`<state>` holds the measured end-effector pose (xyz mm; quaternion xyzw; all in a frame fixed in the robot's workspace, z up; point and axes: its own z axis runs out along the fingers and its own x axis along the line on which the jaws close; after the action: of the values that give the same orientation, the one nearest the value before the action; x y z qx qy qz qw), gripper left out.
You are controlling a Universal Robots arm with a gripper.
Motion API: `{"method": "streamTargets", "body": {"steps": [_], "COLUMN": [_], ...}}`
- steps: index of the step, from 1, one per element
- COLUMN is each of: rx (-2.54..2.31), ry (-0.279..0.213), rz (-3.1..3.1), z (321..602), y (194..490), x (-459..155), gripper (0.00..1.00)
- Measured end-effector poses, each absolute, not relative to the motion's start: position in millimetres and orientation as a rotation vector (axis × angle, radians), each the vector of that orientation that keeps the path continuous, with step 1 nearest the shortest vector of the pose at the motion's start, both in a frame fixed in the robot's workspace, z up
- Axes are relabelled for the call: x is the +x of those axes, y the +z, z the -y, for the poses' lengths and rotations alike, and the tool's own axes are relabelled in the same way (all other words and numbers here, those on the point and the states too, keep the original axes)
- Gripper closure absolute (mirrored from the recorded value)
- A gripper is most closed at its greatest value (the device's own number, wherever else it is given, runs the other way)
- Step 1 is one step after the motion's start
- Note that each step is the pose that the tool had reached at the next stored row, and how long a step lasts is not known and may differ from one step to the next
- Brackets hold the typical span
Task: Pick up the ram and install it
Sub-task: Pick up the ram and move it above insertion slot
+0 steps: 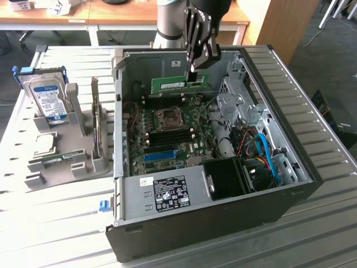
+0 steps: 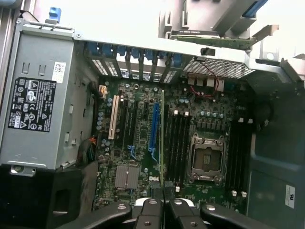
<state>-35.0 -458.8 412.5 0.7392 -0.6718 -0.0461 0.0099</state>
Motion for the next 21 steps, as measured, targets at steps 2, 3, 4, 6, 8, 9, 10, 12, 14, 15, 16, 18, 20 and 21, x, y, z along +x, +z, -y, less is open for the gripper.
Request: {"method": "streamTargets", "body": {"steps": [2, 3, 4, 6, 8, 9, 10, 12, 14, 15, 16, 18, 20, 21], "rx": [2.308, 2.307, 2.307, 2.307, 2.307, 2.307, 2.306, 2.306, 2.306, 2.306, 2.306, 2.306, 2.306, 2.306], "ry": [-0.144, -0.144, -0.144, -0.144, -0.144, -0.144, -0.144, -0.144, -0.144, -0.144, -0.144, -0.144, -0.144, -0.144], "rz": [2.097, 2.098, 2.098, 2.098, 2.099, 2.099, 2.099, 2.099, 2.100, 2.100, 2.100, 2.100, 2.100, 2.100], "z": [453.8, 451.0, 448.1, 442.1, 436.7, 434.3, 432.1, 427.9, 424.1, 423.2, 423.1, 423.1, 423.1, 423.0], "y": [412.3, 412.1, 412.0, 411.7, 411.5, 411.3, 411.2, 411.1, 410.9, 410.9, 410.9, 410.9, 410.8, 410.0], "x": [-35.1, -35.1, -35.2, -35.3, -35.4, -35.4, -35.4, -35.5, -35.5, -35.5, -35.5, -35.5, -35.5, -35.5], "gripper": [0.88, 0.88, 0.88, 0.88, 0.88, 0.88, 0.88, 0.88, 0.88, 0.88, 0.88, 0.88, 0.88, 0.88]}}
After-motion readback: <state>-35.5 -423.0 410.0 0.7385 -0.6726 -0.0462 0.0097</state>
